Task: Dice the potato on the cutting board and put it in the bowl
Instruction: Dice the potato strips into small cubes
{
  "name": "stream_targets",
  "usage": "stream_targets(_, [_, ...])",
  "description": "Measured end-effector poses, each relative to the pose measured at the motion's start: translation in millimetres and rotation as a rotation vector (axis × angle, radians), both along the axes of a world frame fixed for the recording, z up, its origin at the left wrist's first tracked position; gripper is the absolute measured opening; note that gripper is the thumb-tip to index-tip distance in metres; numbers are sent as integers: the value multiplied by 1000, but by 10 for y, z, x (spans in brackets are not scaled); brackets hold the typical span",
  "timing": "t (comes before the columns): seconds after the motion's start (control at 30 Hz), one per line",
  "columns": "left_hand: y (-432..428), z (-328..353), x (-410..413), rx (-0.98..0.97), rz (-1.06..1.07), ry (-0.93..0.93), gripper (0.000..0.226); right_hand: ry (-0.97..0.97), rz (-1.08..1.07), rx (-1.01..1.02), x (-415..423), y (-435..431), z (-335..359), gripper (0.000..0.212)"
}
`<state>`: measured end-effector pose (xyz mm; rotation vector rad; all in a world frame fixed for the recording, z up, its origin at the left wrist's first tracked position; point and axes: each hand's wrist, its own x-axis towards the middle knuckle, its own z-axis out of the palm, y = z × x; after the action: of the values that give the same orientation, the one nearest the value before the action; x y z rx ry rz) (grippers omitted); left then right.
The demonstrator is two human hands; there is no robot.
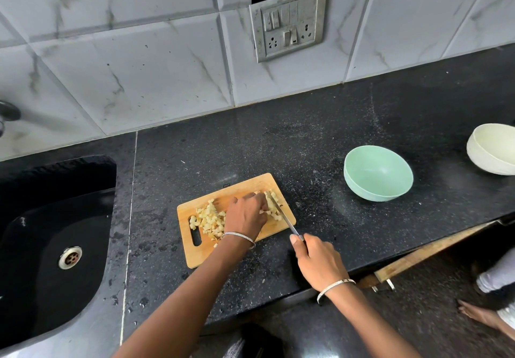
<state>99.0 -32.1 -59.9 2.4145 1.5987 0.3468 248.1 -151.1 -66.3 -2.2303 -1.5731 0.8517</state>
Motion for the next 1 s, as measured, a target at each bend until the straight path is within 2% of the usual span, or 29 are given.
stream_targets(0.17, [8,-27,-8,-83,20,-26,28,13,-10,16,-14,67,-26,41])
stream_targets(0.3, [7,-60,-17,-100,37,-36,21,24,1,50,-24,109,-41,41])
stream_targets(0.6, [49,70,-75,-90,135,-308,12,60,-29,129,-5,203,-31,45])
stream_targets(0.77, [103,118,-75,-89,136,-226,8,63,-40,110,-5,185,-57,45])
stream_targets(1.0, [35,58,-83,-96,10,-49,14,85,-73,108,12,87,-109,48])
